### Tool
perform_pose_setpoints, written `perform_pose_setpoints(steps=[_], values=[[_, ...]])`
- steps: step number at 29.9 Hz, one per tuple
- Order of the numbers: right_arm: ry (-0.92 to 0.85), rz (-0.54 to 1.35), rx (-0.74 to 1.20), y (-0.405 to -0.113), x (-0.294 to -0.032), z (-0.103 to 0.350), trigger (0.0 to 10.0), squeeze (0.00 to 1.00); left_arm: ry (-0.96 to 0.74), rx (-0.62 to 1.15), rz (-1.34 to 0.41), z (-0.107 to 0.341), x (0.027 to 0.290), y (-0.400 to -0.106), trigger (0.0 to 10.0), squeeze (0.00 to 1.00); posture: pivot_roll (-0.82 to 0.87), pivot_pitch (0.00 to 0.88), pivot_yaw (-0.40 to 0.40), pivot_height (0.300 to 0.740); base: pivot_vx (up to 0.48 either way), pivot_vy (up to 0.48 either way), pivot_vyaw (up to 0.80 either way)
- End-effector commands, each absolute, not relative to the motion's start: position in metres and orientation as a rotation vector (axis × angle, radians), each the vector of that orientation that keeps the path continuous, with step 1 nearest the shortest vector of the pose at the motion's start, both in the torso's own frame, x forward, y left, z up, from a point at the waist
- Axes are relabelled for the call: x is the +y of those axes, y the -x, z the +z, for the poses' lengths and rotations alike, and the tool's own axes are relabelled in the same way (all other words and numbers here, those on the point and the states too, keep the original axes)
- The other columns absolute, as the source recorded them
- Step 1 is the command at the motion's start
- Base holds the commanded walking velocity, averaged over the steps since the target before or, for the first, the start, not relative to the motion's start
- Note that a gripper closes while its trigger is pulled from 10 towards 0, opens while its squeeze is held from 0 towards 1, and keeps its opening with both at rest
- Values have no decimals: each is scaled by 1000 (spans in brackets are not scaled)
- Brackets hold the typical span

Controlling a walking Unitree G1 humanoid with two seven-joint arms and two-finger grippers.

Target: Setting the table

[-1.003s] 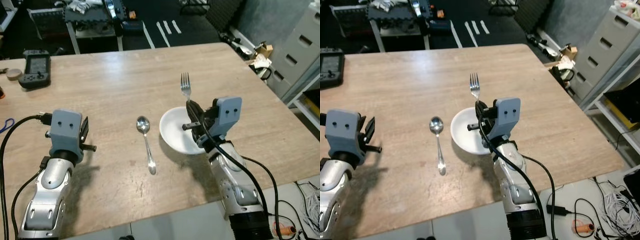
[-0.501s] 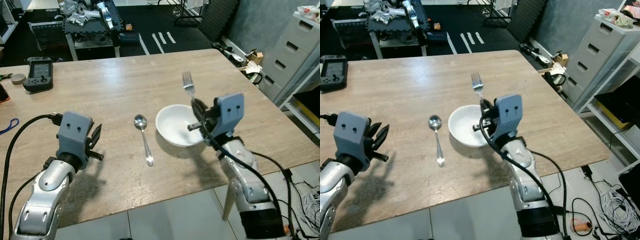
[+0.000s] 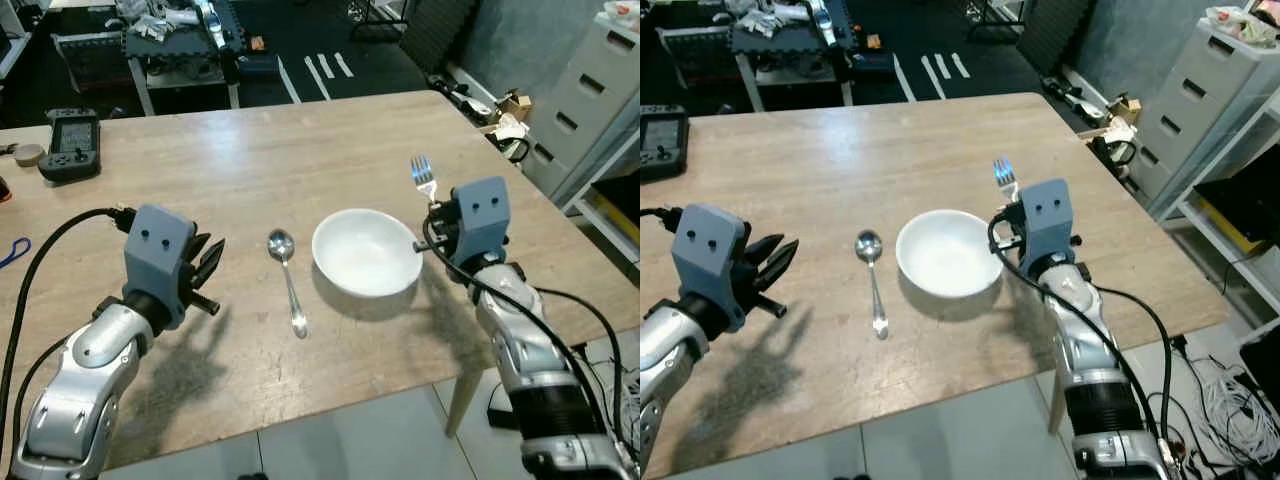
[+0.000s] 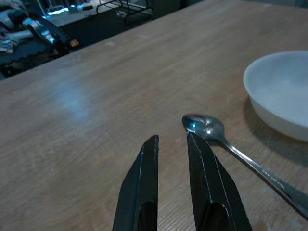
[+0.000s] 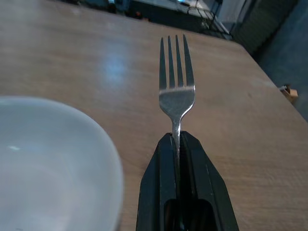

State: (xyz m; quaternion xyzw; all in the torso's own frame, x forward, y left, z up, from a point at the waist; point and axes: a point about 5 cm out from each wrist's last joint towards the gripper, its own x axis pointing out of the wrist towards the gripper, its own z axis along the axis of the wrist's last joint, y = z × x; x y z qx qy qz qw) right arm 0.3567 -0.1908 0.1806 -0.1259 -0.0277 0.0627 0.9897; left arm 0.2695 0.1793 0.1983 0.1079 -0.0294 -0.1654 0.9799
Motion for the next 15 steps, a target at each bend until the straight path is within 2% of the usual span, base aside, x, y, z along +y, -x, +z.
perform_pose_setpoints(steps=[1, 5, 6, 7, 9, 13, 15], values=[[288, 156, -36, -365, -192, 179, 10000, 0, -201, -47, -366, 203, 177, -265, 10000, 0, 78, 85, 38, 740, 0, 0, 0], [300, 155, -28, -371, -194, 182, 10000, 0, -221, -5, -459, 207, 170, -262, 10000, 0, 97, 89, 39, 740, 0, 0, 0], [293, 152, -24, -373, -195, 182, 10000, 0, -232, 12, -533, 209, 165, -258, 10000, 0, 97, 89, 39, 740, 0, 0, 0], [291, 139, -16, -374, -198, 182, 10000, 0, -227, 56, -690, 213, 160, -250, 10000, 0, 101, 90, 50, 740, 0, 0, 0], [292, 127, -13, -376, -200, 180, 10000, 0, -216, 83, -805, 217, 160, -244, 10000, 0, 104, 89, 67, 740, 0, 0, 0], [279, 111, -11, -376, -202, 178, 10000, 0, -262, 105, -850, 220, 164, -243, 10000, 0, 105, 86, 89, 740, 0, 0, 0], [251, 90, 2, -377, -206, 172, 10000, 0, -355, 137, -890, 225, 171, -245, 10000, 0, 116, 78, 115, 740, 0, 0, 0]])
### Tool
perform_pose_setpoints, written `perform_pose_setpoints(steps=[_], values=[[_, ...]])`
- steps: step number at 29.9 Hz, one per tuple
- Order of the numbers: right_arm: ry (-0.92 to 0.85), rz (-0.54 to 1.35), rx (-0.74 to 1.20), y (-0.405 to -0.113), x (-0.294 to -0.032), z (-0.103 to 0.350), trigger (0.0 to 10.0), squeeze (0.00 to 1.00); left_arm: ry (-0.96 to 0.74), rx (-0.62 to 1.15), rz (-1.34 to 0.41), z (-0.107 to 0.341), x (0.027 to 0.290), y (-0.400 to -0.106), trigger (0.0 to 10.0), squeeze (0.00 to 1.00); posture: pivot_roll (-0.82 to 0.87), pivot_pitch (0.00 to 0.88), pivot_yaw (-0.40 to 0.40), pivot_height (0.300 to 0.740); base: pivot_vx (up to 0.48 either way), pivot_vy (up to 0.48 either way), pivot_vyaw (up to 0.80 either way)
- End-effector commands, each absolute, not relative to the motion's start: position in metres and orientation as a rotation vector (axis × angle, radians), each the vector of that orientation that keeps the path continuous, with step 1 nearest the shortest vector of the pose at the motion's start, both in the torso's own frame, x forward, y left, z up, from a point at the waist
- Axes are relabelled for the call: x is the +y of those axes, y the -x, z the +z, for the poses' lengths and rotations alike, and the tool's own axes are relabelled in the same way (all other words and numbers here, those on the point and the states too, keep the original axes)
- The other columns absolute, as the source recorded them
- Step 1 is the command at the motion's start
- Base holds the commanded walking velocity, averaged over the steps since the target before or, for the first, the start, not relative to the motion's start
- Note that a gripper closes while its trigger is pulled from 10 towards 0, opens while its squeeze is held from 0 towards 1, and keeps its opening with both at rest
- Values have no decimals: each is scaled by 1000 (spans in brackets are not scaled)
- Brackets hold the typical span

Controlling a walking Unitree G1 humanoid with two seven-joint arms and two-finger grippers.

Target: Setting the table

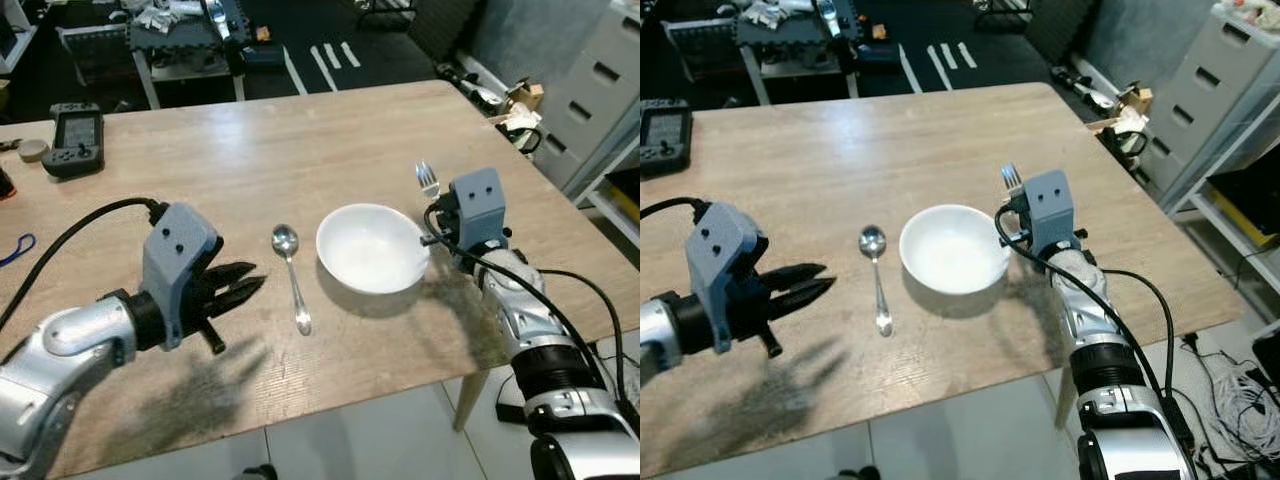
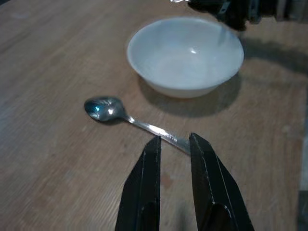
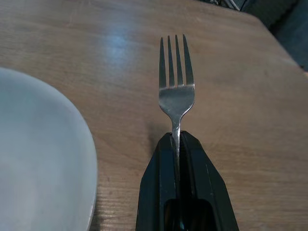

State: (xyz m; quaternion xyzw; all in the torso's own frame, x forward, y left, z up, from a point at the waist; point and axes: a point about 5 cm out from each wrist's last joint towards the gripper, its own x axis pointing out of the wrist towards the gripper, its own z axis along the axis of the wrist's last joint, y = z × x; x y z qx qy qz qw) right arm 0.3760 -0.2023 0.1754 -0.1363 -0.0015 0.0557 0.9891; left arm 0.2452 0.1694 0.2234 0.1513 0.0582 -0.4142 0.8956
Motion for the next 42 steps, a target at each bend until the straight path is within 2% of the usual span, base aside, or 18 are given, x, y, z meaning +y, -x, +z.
perform_pose_setpoints(steps=[1, 9, 17, 23, 28, 35, 42], values=[[251, 90, 2, -377, -206, 172, 10000, 0, -355, 137, -890, 225, 171, -245, 10000, 0, 116, 78, 115, 740, 0, 0, 0], [243, 75, 18, -380, -206, 164, 10000, 0, -399, 124, -927, 242, 171, -251, 10000, 0, 123, 62, 124, 740, 0, 0, 0], [348, 97, 37, -384, -209, 163, 10000, 0, -381, 112, -938, 241, 167, -247, 10000, 0, 133, 53, 116, 740, 0, 0, 0], [415, 65, 45, -383, -220, 163, 10000, 0, -366, 97, -933, 242, 164, -248, 10000, 0, 127, 48, 116, 740, 0, 0, 0], [378, 46, 25, -382, -228, 167, 10000, 0, -361, 94, -931, 242, 163, -249, 10000, 0, 124, 48, 116, 740, 0, 0, 0], [192, 12, -57, -380, -244, 185, 10000, 0, -353, 88, -924, 239, 159, -250, 10000, 0, 112, 51, 113, 740, 0, 0, 0], [277, 95, -29, -376, -229, 172, 10000, 0, -346, 85, -917, 237, 157, -250, 10000, 0, 108, 58, 105, 740, 0, 0, 0]])
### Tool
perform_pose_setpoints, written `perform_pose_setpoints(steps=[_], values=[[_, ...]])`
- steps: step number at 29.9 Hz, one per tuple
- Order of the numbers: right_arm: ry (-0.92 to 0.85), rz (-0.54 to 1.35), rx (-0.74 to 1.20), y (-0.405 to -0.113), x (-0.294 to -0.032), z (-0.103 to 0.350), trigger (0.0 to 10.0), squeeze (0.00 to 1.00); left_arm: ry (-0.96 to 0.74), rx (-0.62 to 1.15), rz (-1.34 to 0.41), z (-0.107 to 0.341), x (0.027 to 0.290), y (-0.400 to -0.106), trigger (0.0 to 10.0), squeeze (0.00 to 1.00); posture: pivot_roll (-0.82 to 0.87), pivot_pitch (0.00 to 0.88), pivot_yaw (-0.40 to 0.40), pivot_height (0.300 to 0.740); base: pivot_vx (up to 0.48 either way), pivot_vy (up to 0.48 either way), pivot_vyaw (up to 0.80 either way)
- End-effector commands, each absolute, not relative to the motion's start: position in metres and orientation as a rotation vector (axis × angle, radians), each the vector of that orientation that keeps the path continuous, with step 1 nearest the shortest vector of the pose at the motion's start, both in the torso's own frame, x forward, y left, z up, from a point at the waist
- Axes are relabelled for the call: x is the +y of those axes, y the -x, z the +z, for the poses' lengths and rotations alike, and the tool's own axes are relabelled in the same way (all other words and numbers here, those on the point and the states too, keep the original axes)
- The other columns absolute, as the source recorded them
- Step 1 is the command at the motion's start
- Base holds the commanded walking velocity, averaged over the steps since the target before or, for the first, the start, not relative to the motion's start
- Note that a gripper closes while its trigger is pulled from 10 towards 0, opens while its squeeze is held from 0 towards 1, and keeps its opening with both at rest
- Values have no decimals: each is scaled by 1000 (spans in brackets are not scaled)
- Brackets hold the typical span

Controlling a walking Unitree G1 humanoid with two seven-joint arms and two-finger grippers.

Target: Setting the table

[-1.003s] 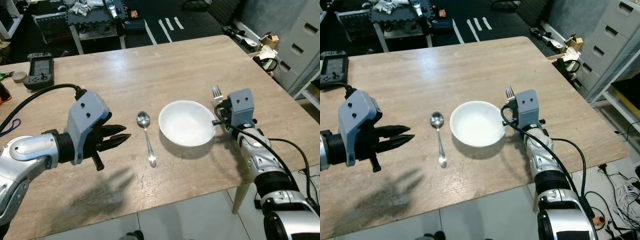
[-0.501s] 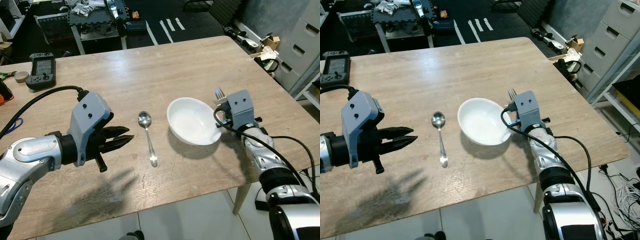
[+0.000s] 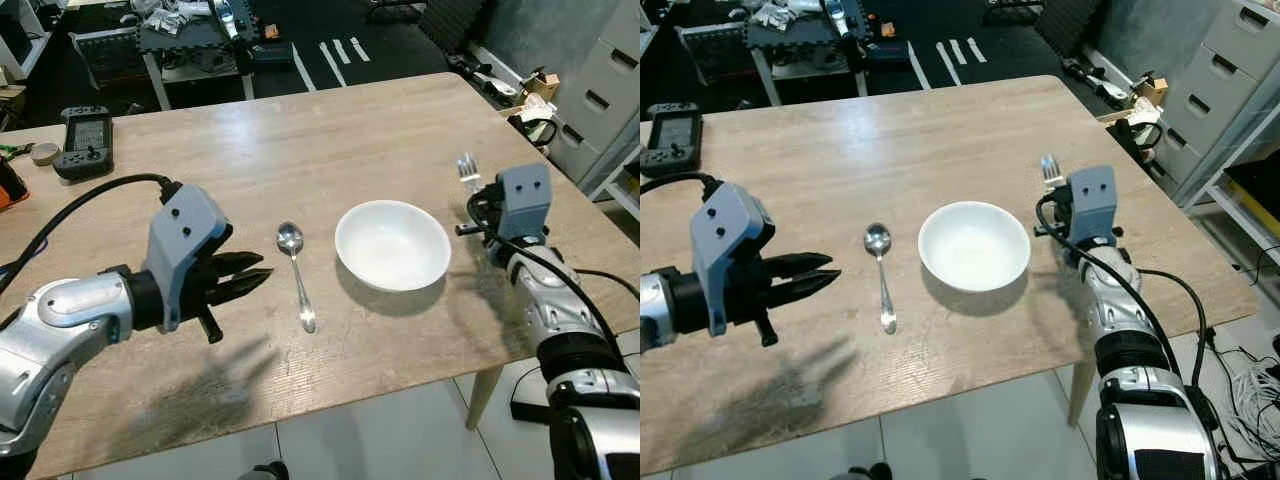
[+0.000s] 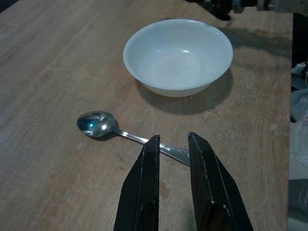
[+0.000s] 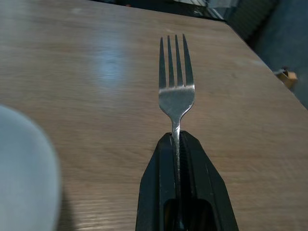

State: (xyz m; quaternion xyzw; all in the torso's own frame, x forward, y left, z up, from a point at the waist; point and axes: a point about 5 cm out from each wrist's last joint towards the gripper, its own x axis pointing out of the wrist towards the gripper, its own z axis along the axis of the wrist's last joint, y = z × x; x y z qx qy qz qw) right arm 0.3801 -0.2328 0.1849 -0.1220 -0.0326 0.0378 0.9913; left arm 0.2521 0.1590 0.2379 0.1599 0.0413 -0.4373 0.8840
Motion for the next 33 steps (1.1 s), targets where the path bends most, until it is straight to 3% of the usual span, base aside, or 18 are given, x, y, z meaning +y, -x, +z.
perform_pose_setpoints(steps=[1, 5, 12, 27, 33], values=[[313, 89, -8, -376, -228, 167, 10000, 0, -343, 85, -916, 237, 156, -250, 10000, 0, 109, 59, 104, 740, 0, 0, 0], [419, 14, 74, -374, -234, 151, 10000, 0, -336, 82, -911, 236, 155, -249, 10000, 0, 110, 62, 100, 740, 0, 0, 0], [389, -13, 103, -371, -237, 147, 10000, 0, -327, 78, -902, 236, 155, -249, 10000, 0, 104, 65, 96, 740, 0, 0, 0], [206, 200, 11, -369, -177, 161, 10000, 0, -312, 70, -902, 234, 151, -250, 10000, 0, 96, 73, 89, 740, 0, 0, 0], [259, 111, -2, -370, -189, 166, 10000, 0, -307, 64, -886, 234, 150, -252, 10000, 0, 94, 74, 84, 740, 0, 0, 0]])
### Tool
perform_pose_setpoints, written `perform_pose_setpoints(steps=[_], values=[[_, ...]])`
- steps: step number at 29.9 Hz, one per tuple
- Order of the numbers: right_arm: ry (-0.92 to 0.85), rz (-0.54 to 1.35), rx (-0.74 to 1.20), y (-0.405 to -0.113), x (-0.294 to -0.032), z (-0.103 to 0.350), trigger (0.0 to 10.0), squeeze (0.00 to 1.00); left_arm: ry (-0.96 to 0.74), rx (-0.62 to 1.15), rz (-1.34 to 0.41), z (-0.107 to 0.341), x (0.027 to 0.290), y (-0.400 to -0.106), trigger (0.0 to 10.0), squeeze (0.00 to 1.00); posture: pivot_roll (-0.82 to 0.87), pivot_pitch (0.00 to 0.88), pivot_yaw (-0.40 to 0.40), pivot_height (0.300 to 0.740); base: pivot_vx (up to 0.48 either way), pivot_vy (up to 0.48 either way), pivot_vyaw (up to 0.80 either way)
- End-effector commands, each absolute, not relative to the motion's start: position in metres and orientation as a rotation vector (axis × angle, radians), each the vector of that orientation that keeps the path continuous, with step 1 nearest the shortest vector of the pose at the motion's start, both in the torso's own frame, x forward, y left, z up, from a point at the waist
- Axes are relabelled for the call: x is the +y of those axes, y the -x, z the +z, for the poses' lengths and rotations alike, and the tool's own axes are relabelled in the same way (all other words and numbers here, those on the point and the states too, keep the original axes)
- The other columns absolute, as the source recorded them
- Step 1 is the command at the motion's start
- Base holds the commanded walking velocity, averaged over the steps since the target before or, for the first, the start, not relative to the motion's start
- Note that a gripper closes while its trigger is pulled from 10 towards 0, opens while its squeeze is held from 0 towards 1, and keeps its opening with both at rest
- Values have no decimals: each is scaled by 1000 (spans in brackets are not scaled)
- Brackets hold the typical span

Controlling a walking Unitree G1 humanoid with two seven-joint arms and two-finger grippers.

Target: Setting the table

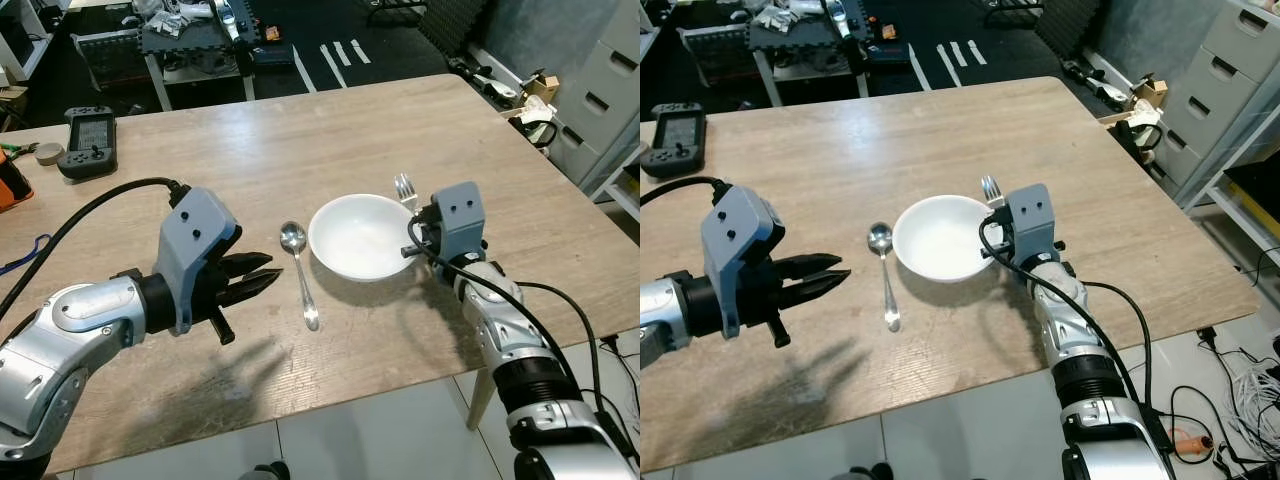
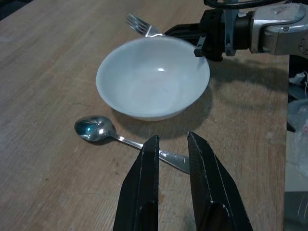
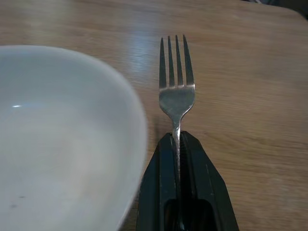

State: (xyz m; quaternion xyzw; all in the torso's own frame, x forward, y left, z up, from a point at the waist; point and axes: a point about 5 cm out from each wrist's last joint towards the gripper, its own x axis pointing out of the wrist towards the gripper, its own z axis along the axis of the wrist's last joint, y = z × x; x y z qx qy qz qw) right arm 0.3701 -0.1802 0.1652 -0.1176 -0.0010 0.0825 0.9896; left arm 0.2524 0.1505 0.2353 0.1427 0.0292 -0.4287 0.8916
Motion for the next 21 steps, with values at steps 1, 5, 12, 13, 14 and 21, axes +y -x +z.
perform_pose_setpoints(steps=[1, 5, 12, 13, 14, 21], values=[[285, 70, -16, -370, -195, 169, 10000, 0, -306, 61, -877, 234, 150, -252, 10000, 0, 93, 74, 83, 740, 0, 0, 0], [317, -100, -99, -372, -219, 190, 10000, 0, -298, 47, -844, 235, 151, -256, 10000, 0, 89, 76, 82, 740, 0, 0, 0], [119, -34, -305, -346, -209, 244, 10000, 0, -280, 47, -817, 233, 151, -255, 10000, 0, 78, 86, 77, 740, 0, 0, 0], [119, -34, -305, -346, -209, 244, 10000, 0, -280, 47, -817, 233, 151, -255, 10000, 0, 78, 86, 77, 740, 0, 0, 0], [53, 69, -279, -336, -189, 240, 10000, 0, -277, 51, -814, 232, 151, -255, 10000, 0, 68, 91, 81, 740, 0, 0, 0], [-201, 467, -98, -290, -102, 215, 10000, 0, -273, 58, -804, 229, 150, -256, 10000, 0, 58, 90, 88, 740, 0, 0, 0]])
